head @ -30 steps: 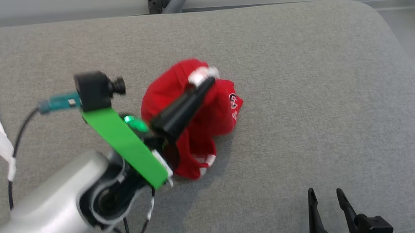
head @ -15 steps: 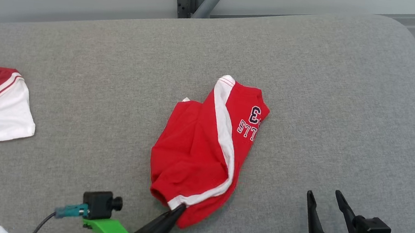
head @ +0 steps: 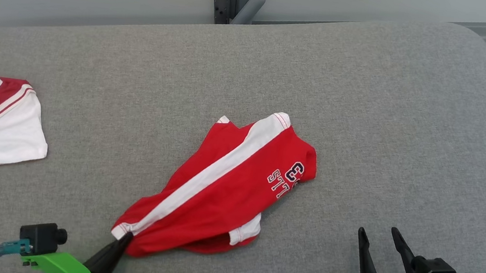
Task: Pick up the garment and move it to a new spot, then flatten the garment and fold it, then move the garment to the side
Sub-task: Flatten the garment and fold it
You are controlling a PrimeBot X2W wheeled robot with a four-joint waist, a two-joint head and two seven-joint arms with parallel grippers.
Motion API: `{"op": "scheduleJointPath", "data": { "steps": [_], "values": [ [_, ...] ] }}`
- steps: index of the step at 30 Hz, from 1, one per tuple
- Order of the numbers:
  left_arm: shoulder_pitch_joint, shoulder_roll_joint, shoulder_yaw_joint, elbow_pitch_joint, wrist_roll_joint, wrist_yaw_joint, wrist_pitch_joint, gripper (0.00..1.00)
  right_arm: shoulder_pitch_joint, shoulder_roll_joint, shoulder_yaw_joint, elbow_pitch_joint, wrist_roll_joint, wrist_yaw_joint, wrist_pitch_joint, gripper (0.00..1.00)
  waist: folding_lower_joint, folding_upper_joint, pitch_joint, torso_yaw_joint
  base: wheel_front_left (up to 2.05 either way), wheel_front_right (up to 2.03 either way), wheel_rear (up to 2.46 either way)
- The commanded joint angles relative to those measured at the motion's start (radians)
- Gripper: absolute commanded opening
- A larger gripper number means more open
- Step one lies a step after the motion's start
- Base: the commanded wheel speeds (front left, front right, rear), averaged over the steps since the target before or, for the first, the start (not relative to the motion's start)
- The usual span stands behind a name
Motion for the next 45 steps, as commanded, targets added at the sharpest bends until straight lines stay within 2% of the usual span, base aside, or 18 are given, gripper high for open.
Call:
{"op": "scheduleJointPath", "data": {
  "steps": [1, 3, 4, 5, 6, 9, 15, 19, 23, 27, 31, 35, 37, 40, 45],
  "values": [
    [0.0, 0.021, 0.014, 0.014, -0.01, -0.003, -0.009, 0.0, 0.005, -0.002, 0.001, 0.002, 0.006, -0.002, 0.0, 1.0, 0.0, 0.004, 0.0, -0.002, 0.0, 0.0, 0.0],
    [0.007, 0.03, 0.027, 0.025, -0.022, -0.003, -0.011, 0.0, 0.003, -0.002, 0.0, 0.002, 0.008, -0.002, 0.0, 1.0, 0.0, 0.004, 0.001, -0.004, 0.0, 0.0, 0.0],
    [0.011, 0.034, 0.032, 0.028, -0.025, -0.003, -0.014, 0.16, 0.004, -0.002, -0.001, 0.001, 0.008, -0.002, 0.0, 1.0, 0.0, 0.004, 0.002, -0.006, 0.0, 0.0, 0.0],
    [0.011, 0.034, 0.032, 0.028, -0.025, -0.003, -0.014, 0.16, 0.004, -0.002, -0.001, 0.001, 0.008, -0.002, 0.0, 1.0, 0.0, 0.004, 0.002, -0.006, 0.0, 0.0, 0.0],
    [0.023, 0.041, 0.047, 0.029, -0.04, -0.003, -0.018, 1.0, 0.006, -0.002, -0.001, 0.001, 0.009, -0.002, 0.0, 1.0, 0.0, 0.004, 0.002, -0.009, 0.0, 0.0, 0.0],
    [0.043, 0.049, 0.06, 0.013, -0.066, -0.003, -0.017, 1.0, 0.008, -0.002, 0.0, 0.001, 0.01, -0.002, 0.0, 1.0, 0.0, 0.004, 0.001, -0.016, 0.0, 0.0, 0.0],
    [0.104, 0.162, 0.099, -0.034, -0.116, -0.003, -0.017, 1.0, 0.008, -0.002, -0.01, -0.005, 0.013, -0.002, 0.0, 1.0, 0.0, 0.004, 0.004, -0.04, 0.0, 0.0, 0.0],
    [0.112, 0.252, 0.121, -0.092, -0.094, 0.046, -0.016, 1.0, 0.009, -0.002, -0.014, -0.007, 0.017, -0.002, 0.0, 1.0, 0.0, 0.004, 0.01, -0.053, 0.0, 0.0, 0.0],
    [0.05, 0.268, 0.169, -0.201, -0.023, 0.095, -0.024, 1.0, 0.0, -0.002, -0.012, -0.012, 0.022, -0.002, 0.0, 1.0, 0.0, 0.004, 0.027, -0.061, 0.0, 0.0, 0.0],
    [-0.046, 0.214, 0.161, -0.307, 0.066, 0.129, -0.01, 1.0, -0.027, -0.002, 0.001, -0.018, 0.029, -0.002, 0.0, 1.0, 0.0, 0.004, 0.06, -0.081, 0.0, 0.0, 0.0],
    [-0.182, 0.126, 0.099, -0.322, 0.142, 0.14, 0.077, 1.0, -0.05, -0.002, 0.008, -0.022, 0.037, -0.002, 0.0, 1.0, 0.0, 0.004, 0.104, -0.11, 0.0, 0.0, 0.0],
    [-0.306, 0.014, 0.044, -0.251, 0.204, 0.131, 0.142, 1.0, -0.066, -0.002, 0.016, -0.021, 0.048, -0.002, 0.0, 1.0, 0.0, 0.004, 0.141, -0.144, 0.0, 0.0, 0.0],
    [-0.359, -0.025, 0.025, -0.195, 0.226, 0.128, 0.172, 1.0, -0.072, -0.002, 0.023, -0.022, 0.055, -0.002, 0.0, 1.0, 0.0, 0.004, 0.156, -0.163, 0.0, 0.0, 0.0],
    [-0.421, -0.067, -0.004, -0.106, 0.254, 0.131, 0.212, 1.0, -0.081, -0.002, 0.029, -0.023, 0.066, -0.002, 0.0, 1.0, 0.0, 0.004, 0.174, -0.194, 0.0, 0.0, 0.0],
    [-0.48, -0.104, -0.033, -0.006, 0.288, 0.117, 0.251, 1.0, -0.08, -0.002, 0.025, -0.022, 0.076, -0.002, 0.0, 1.0, 0.0, 0.004, 0.184, -0.222, 0.0, 0.0, 0.0]
  ]
}}
